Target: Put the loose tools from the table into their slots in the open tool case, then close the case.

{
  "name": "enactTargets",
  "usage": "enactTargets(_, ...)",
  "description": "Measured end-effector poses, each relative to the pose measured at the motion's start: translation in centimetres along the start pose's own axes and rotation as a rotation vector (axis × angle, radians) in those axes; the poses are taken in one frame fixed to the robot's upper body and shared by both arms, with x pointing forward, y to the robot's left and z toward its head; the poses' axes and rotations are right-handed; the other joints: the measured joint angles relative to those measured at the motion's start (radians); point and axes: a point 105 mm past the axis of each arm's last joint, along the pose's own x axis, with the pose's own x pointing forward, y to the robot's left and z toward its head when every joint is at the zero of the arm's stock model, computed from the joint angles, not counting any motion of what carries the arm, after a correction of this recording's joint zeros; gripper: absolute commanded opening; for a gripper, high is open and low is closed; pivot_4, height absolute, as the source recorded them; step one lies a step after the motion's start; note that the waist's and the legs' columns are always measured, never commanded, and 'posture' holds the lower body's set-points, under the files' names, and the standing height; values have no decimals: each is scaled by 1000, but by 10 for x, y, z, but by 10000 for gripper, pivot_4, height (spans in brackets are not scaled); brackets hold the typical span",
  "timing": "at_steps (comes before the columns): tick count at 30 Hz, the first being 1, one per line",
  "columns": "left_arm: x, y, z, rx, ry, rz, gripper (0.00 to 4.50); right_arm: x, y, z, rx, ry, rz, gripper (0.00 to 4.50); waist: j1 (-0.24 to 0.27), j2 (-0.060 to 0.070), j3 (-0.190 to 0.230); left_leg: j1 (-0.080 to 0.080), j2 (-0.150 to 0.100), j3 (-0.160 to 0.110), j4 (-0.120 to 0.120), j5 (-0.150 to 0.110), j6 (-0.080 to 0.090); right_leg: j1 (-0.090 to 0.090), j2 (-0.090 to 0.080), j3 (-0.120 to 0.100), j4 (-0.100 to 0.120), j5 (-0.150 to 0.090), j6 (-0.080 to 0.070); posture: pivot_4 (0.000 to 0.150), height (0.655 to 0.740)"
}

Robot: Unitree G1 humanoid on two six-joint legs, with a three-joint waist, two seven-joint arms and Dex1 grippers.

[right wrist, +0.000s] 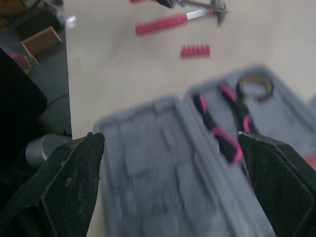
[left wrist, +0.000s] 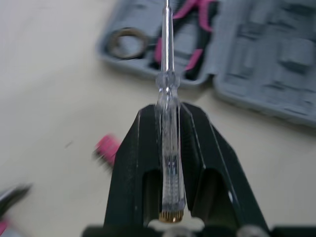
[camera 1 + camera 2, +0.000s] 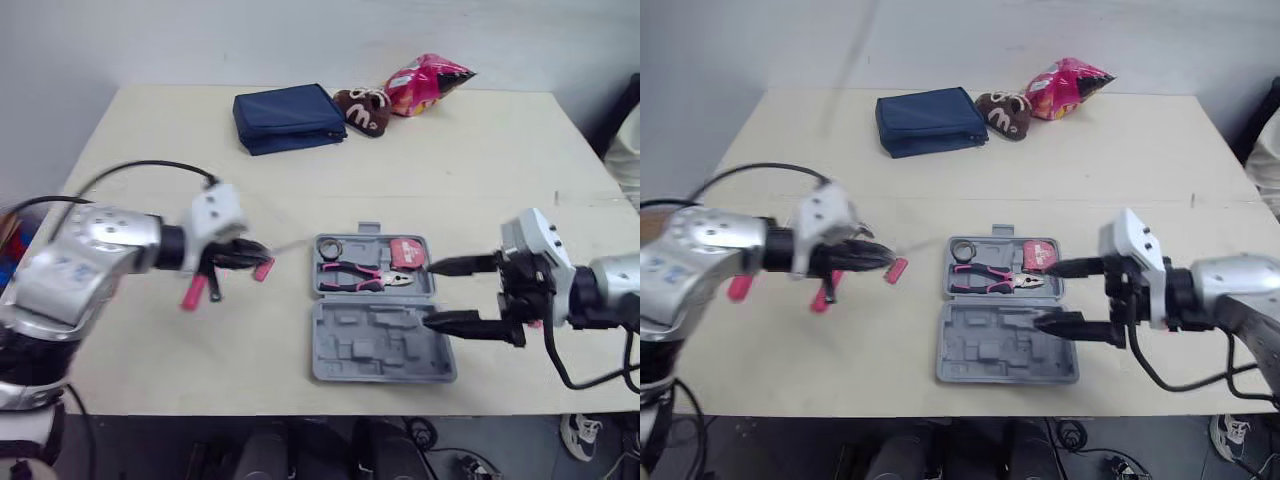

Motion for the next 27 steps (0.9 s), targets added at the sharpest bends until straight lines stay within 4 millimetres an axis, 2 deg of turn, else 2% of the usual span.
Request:
enactTargets(2, 22, -6, 6, 19, 13, -80, 384, -4, 9, -13, 43, 41, 8, 45000, -3, -2, 1, 1, 3, 2, 1, 0, -1, -1, 8, 0, 0, 0, 1, 1500, 7400)
enactTargets(6, 51, -23, 11, 41, 71, -220, 384, -4, 16, -23, 55, 60, -38, 45000, -5, -4, 2, 4, 6, 4, 1, 2, -3, -1, 9, 5, 1, 0, 0, 1500, 7400)
enactTargets(10, 78, -32, 2, 30, 157, -271, 384, -1, 17, -28, 61, 47, -77, 45000, -2, -4, 2, 4, 5, 3, 2, 3, -2, -1, 8, 10, 1, 0, 0, 1500, 7400)
enactTargets(13, 84, -27, -4, 35, 210, -249, 384, -1, 15, -28, 60, 32, -111, 45000, -2, -4, 2, 3, 5, 1, 2, 3, -2, -1, 8, 9, 1, 0, 0, 1500, 7400)
enactTargets(17, 88, -22, 3, 53, 215, -239, 384, -1, 15, -27, 55, 16, -141, 45000, 2, -4, 2, 2, 4, 0, 2, 3, -2, -1, 7, 7, 1, 0, 0, 1500, 7400)
enactTargets(25, 100, -27, 7, 66, 231, -268, 384, -1, 12, -27, 49, -13, -177, 45000, 1, -4, 2, 2, 3, -1, 3, 3, -1, 0, 7, 7, 2, 0, 0, 1500, 7400)
enactTargets(27, 104, -27, 14, 92, 228, -270, 384, -1, 11, -26, 42, -22, -183, 45000, 1, -4, 3, 2, 3, -1, 3, 3, -1, 0, 7, 7, 2, 0, 0, 1500, 7400)
